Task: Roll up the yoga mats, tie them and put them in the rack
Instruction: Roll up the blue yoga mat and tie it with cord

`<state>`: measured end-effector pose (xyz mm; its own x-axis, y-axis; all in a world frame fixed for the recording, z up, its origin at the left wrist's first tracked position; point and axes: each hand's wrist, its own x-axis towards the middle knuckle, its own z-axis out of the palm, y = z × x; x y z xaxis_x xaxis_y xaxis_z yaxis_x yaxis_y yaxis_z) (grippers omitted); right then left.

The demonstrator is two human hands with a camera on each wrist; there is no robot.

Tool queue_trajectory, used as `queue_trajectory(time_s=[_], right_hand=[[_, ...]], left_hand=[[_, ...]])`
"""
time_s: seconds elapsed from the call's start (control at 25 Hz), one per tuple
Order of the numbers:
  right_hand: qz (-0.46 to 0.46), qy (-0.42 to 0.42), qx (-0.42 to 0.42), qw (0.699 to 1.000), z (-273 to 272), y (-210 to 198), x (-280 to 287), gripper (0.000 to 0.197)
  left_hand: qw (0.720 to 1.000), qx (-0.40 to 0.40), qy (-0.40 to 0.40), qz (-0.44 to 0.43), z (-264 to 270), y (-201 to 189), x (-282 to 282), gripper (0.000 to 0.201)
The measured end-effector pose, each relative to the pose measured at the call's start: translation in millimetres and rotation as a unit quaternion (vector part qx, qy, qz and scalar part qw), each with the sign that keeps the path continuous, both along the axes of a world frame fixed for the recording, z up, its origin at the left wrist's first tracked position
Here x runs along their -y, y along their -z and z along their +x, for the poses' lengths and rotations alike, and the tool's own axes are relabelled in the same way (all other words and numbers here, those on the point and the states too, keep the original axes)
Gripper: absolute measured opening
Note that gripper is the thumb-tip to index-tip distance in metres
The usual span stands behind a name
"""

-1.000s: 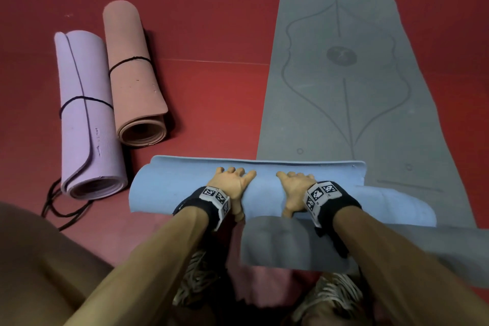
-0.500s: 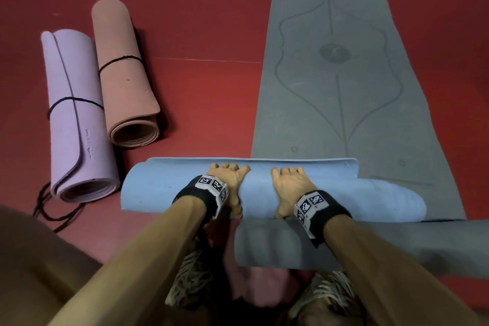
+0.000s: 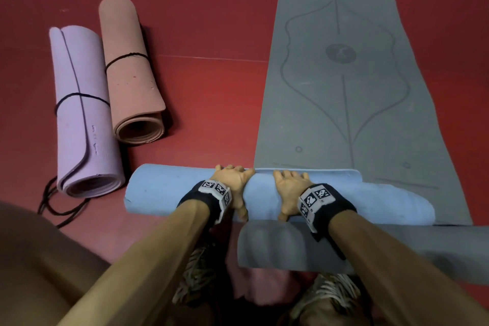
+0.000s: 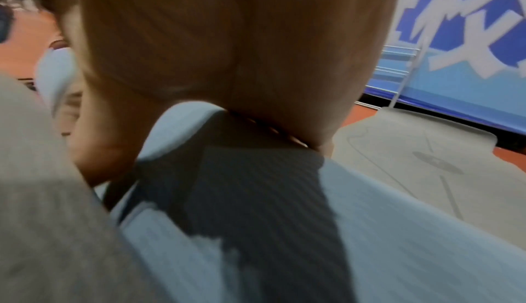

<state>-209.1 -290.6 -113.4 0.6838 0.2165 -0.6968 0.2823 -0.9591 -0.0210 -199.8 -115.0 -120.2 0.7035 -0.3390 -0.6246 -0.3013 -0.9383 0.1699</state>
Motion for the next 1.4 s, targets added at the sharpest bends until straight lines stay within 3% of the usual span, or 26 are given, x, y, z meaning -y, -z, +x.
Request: queue_trajectory(time_s=[0.12,0.24,0.4,0.48,0.52,0.6,0.68,0.76,0.96,1.0,1.08,1.16,1.2,1.24,1.32,1.4], right_hand=[[0.028,0.011,0.024,0.999,0.2,0.3,0.1,0.106],[0.031,0.037,-0.016,0.999,25.0,2.4,-2.1,0.103],[0.056,0.078,-0.142,0.985,65.8,2.3,-0.8,0.116],[0.087,0.091,-0.172,0.977,80.1,8.6,2.3,0.116],[0.098,0.096,-0.181,0.974,84.4,9.8,3.1,0.114],[0.110,0.107,-0.186,0.970,85.8,7.1,3.5,0.104],[0.118,0.123,-0.190,0.967,84.0,4.5,5.1,0.098],[0.117,0.121,-0.182,0.969,82.2,5.9,5.5,0.098],[0.119,0.124,-0.134,0.976,72.1,-1.7,6.8,0.077],[0.124,0.130,-0.122,0.976,69.7,-3.9,6.8,0.073],[0.139,0.136,-0.115,0.974,64.2,-6.6,5.9,0.066],[0.144,0.138,-0.104,0.974,58.7,-5.7,6.7,0.065],[0.145,0.138,-0.099,0.975,57.6,-5.4,7.3,0.066],[0.147,0.137,-0.098,0.975,56.5,-6.2,8.1,0.067],[0.155,0.136,-0.092,0.974,59.0,-14.6,8.9,0.068],[0.173,0.150,-0.062,0.972,63.8,-32.4,5.0,0.069]], left_hand=[[0.999,-0.042,-0.017,-0.020,16.3,-4.4,4.0,0.099],[0.998,-0.049,-0.038,-0.033,24.5,-1.6,3.6,0.095],[0.991,0.047,-0.089,-0.084,18.9,5.9,-3.8,0.100],[0.974,0.091,-0.145,-0.152,8.6,10.7,-9.4,0.090],[0.956,0.122,-0.187,-0.191,2.0,13.1,-12.1,0.079],[0.895,0.231,-0.295,-0.242,-10.1,22.9,-18.6,0.058],[0.824,0.363,-0.392,-0.191,-17.7,31.9,-27.0,0.038],[0.770,0.397,-0.484,-0.120,-27.0,31.0,-34.2,0.045],[0.643,0.315,-0.686,-0.126,-46.3,29.6,-46.0,0.084],[0.604,0.296,-0.727,-0.141,-47.8,28.8,-47.9,0.092],[0.494,0.227,-0.816,-0.196,-49.1,25.2,-52.4,0.106],[0.395,0.103,-0.866,-0.289,-45.6,28.9,-56.4,0.113],[0.360,0.051,-0.873,-0.325,-44.1,30.1,-60.1,0.121],[0.356,0.010,-0.871,-0.337,-43.8,31.8,-63.7,0.134],[0.387,-0.028,-0.855,-0.345,-36.5,36.2,-69.5,0.152],[0.401,0.008,-0.828,-0.392,-19.3,12.2,-70.0,0.139]])
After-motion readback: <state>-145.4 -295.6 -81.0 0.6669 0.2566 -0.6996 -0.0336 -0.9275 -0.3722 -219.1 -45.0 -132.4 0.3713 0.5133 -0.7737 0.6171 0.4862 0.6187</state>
